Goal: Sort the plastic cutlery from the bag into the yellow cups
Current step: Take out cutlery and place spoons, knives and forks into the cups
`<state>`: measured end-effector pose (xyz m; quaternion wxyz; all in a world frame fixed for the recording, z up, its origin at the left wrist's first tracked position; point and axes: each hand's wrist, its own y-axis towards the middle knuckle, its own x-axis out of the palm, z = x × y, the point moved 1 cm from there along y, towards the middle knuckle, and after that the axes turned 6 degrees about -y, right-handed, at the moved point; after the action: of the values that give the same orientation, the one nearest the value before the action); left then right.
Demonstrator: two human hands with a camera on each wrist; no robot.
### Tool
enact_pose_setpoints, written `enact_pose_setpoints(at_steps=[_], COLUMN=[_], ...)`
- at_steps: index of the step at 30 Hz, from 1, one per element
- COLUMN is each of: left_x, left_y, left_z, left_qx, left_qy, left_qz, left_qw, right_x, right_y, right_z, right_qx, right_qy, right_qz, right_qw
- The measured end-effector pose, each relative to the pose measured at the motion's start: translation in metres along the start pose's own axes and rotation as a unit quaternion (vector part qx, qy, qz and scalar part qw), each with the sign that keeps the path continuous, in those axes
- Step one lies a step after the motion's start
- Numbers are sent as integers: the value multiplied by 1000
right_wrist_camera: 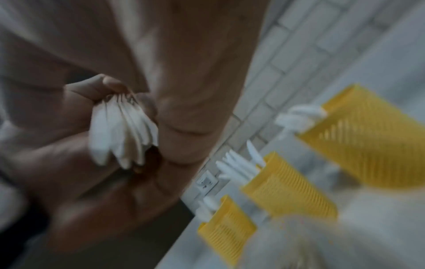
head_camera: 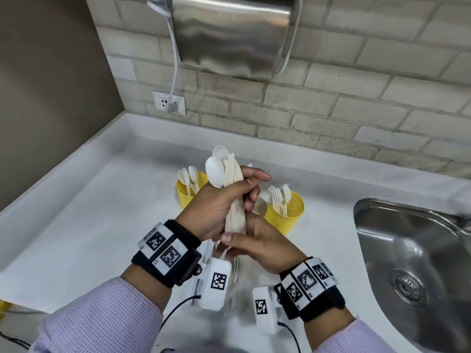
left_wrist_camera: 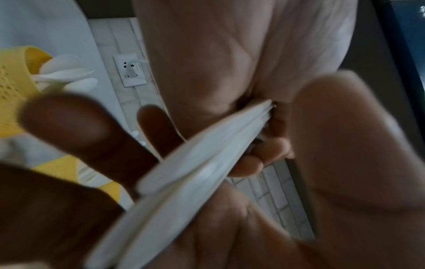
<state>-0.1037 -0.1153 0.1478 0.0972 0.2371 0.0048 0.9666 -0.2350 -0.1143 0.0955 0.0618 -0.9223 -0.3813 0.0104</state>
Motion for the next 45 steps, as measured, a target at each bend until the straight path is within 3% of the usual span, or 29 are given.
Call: enact_pose_setpoints(at_steps=[7,16,19,22,25,27,28,32,36,45], left_x=[3,-9,-10,-19,-26,-24,-22,-14,-17,-19], left_y=[11,18,16,20,22,21,20,19,15,9], left_z=[-1,-23,-24,-29,-33,-34,-35,-37,-36,-31], left_qx=[7,-46,-70,-27,-6,-24,-34,-60,-65,-56], left_qy=[245,170,144,111,36,3,0,-4,7,25], left_qz=[27,22,28,53,62,44,32,4,-11,-6], left_qw=[969,984,987,992,997,999,999,998,998,998], right_x=[2,-8,-13,-39,-78,-94,-96,-78,-70,-60], right_y=[6,20,20,13,2,-3,-3,6,16,18], right_z=[2,2,4,3,-10,-25,-32,-51,-50,-49], right_qx=[25,10,-16,34,24,-36,-66,-118,-136,-145], right_qy=[-20,9,18,-42,-95,-68,-69,-146,-166,-123], right_qz=[90,143,116,73,160,246,257,215,252,267], right_qw=[995,990,993,996,982,966,962,958,944,945])
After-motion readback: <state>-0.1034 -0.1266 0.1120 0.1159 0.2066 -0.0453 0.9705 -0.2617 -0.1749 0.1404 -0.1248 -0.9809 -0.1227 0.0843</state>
